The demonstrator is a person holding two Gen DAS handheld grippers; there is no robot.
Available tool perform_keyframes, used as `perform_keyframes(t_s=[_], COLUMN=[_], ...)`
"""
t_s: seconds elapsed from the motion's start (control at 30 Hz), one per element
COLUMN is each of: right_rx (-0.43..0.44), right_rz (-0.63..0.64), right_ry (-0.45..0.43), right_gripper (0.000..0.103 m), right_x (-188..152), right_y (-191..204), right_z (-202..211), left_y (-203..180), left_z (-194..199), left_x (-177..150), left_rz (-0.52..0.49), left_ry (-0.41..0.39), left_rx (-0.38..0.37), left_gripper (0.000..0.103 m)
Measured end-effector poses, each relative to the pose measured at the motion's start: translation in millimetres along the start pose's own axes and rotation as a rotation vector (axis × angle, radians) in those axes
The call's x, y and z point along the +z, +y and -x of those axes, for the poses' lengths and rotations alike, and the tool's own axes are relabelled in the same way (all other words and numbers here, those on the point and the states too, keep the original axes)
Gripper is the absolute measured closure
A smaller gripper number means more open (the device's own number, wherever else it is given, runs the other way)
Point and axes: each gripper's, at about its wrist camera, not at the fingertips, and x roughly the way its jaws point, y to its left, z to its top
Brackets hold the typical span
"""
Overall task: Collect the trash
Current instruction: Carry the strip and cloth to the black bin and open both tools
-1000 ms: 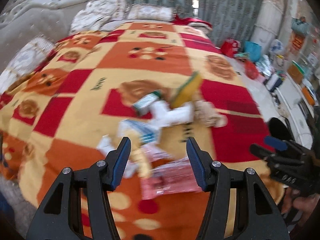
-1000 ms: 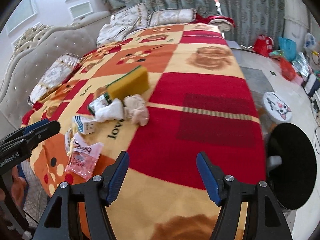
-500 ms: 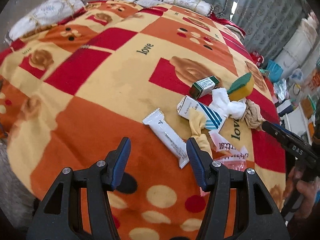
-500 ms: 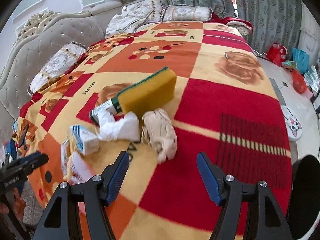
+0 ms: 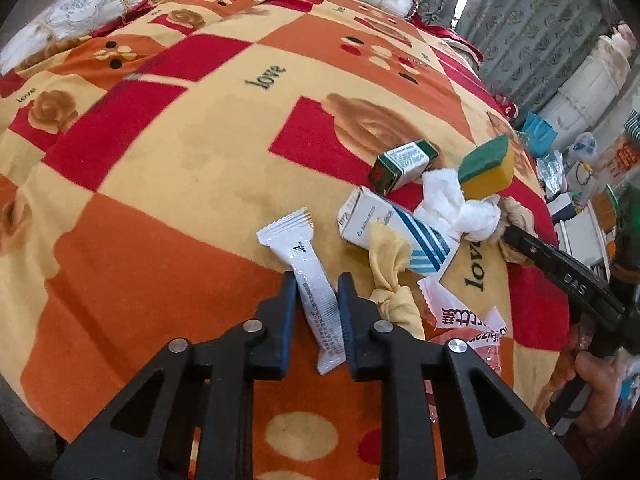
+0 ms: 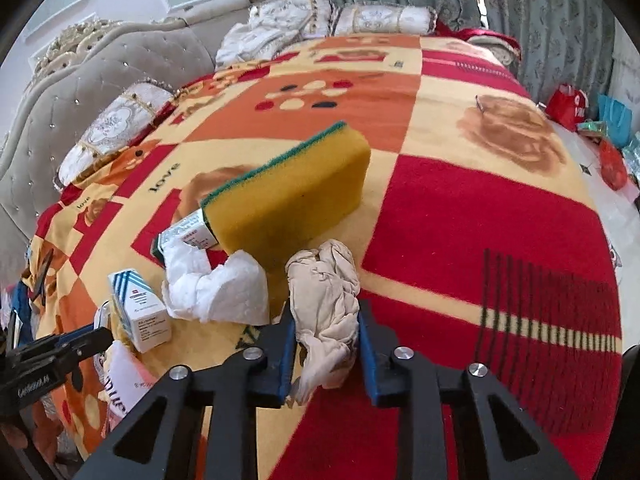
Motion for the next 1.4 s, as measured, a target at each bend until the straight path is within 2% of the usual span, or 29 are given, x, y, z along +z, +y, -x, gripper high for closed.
perform_keyframes(t_s=[0.17,0.47,0.87,1.4], right_rx=[0.006,-0.029,-0.163,-0.325], right_rz=[0.006,-0.017,-0.112,-0.356], right_ry=[-0.038,-0.087,-0.124,-0.105], right_gripper=[0.079,0.079,0.079,0.079], right_x=[-8,-32,-71,-128], right_y=[-4,-18,-85,-204], right_z=[29,81,141,189], left_y=[-8,-74,-197,-344], left_z=[28,59,46,6], left_x=[10,8,-18,-51], left_rz=[-0.035,-0.163,-0.345,-0.507], left_ry=[-0.048,-0.084,-0.043,0.057], left_rx=[-0.023,-0.12,-0.228,-0.352], left_gripper=[0.089,0.089,0.089,0.089])
